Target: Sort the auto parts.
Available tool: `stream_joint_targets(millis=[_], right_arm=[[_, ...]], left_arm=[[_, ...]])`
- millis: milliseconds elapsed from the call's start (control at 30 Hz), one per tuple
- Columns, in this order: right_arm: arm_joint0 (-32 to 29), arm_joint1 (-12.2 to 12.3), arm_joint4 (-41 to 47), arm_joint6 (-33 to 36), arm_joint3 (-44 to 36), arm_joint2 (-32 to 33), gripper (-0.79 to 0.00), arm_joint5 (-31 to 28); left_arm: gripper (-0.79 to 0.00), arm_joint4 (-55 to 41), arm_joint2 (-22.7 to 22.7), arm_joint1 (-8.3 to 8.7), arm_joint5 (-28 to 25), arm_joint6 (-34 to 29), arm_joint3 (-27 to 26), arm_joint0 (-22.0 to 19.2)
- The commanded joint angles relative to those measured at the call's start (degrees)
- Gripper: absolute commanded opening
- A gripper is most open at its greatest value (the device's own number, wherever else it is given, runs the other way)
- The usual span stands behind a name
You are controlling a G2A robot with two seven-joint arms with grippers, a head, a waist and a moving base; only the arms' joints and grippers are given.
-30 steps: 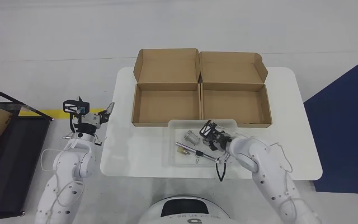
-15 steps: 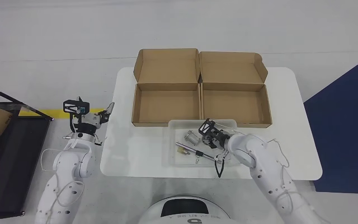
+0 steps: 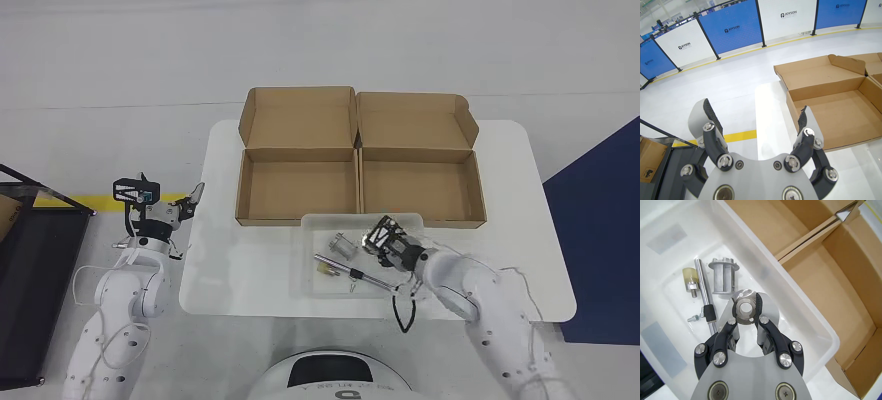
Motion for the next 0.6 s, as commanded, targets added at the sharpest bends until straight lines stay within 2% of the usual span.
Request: stream_joint_targets(millis=[0,167,333,567], right_arm=[[-2.03,0.35,0.57,-5.61,-0.57,2.62,-0.785,-1.12],[-5.07,1.02,3.44,-18.59,0.09,7.88,-0.785,-5.55],[-4.50,1.41,6.36,-29.34,2.77,11.34,-0.785,-10.27],[-1.46,1.69,12.89,-38.27,6.29,13.69,-0.785,-17.83]], left_arm=[[0.000,0.00,0.00,0.00,0.00,0.00,0.00,0.00],[0.000,0.00,0.00,0.00,0.00,0.00,0.00,0.00],[0.000,0.00,0.00,0.00,0.00,0.00,0.00,0.00],[0.000,0.00,0.00,0.00,0.00,0.00,0.00,0.00]])
